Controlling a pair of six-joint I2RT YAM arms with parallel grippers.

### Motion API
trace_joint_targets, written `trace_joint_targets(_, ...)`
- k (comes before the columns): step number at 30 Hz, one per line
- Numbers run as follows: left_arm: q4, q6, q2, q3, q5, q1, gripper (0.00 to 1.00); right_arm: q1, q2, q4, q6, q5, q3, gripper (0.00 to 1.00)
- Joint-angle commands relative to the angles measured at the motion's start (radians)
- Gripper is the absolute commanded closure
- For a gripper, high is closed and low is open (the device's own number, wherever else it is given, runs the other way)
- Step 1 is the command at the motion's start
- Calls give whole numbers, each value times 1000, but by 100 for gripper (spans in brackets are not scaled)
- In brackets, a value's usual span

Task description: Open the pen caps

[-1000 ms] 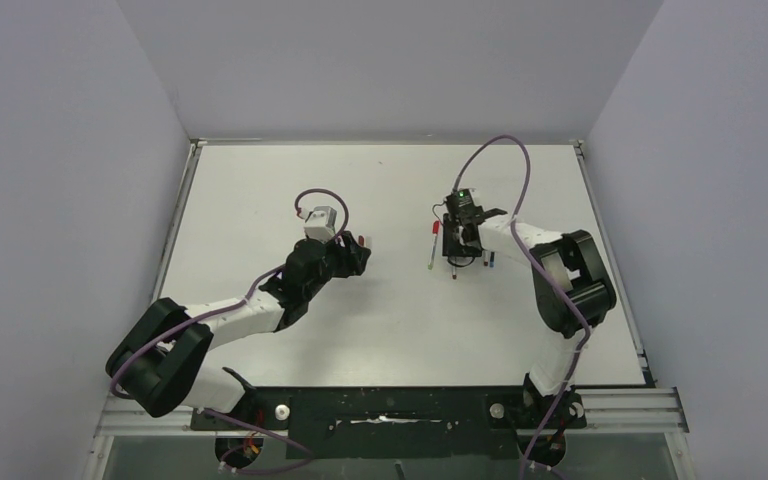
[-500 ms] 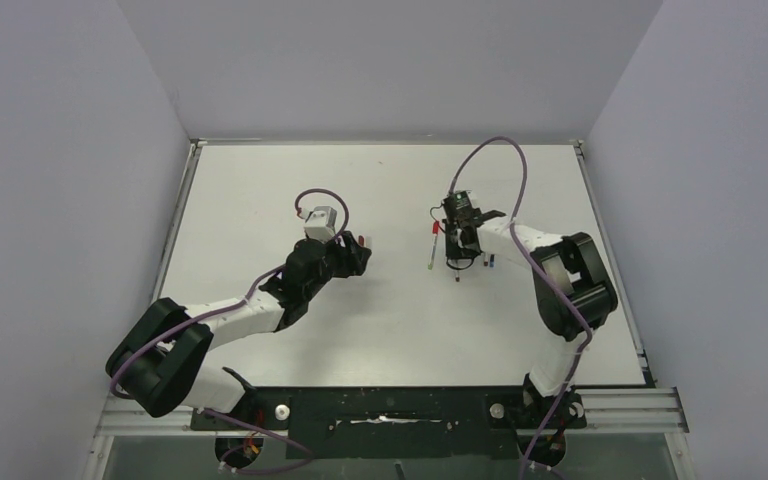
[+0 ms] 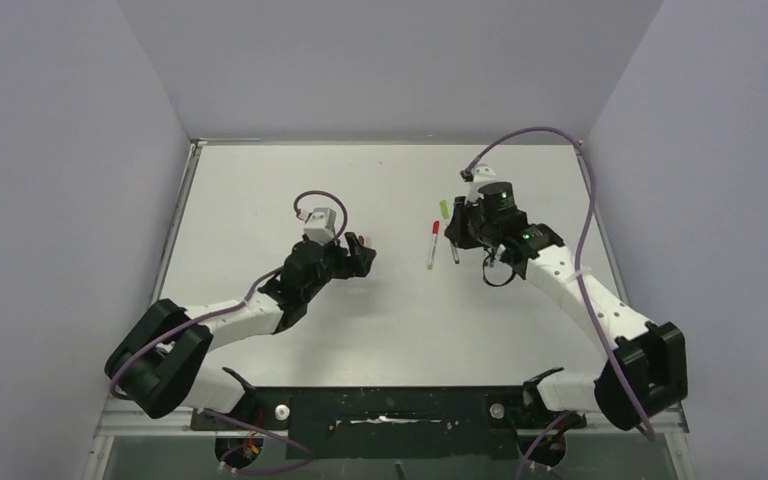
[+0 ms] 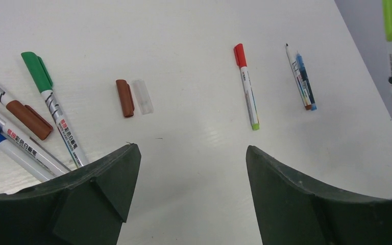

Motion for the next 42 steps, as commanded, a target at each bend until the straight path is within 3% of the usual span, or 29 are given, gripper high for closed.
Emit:
trace_joint_targets(1, 101, -3, -43, -13, 25, 4, 24, 24, -174, 97, -26, -255, -80, 100)
trace_joint_targets(8, 305, -58, -113, -119, 123, 20, 23, 35, -407, 274, 27, -578, -187, 100)
trace_joint_targets(12, 470, -89, -209, -207, 194, 21, 23, 41, -453, 417, 84, -662, -252, 100)
trace_joint_targets(18, 588, -134, -272, -269, 252, 24, 22, 50, -348, 616, 152, -636, -305, 100)
trace_joint_targets(27, 651, -171, -204, -264, 296, 34, 22, 127, -145, 817, 176, -530, -372, 100)
trace_joint_targets(42, 776, -243, -60, -255, 377, 71, 22, 240, -42, 805, 130, -471, -336, 100)
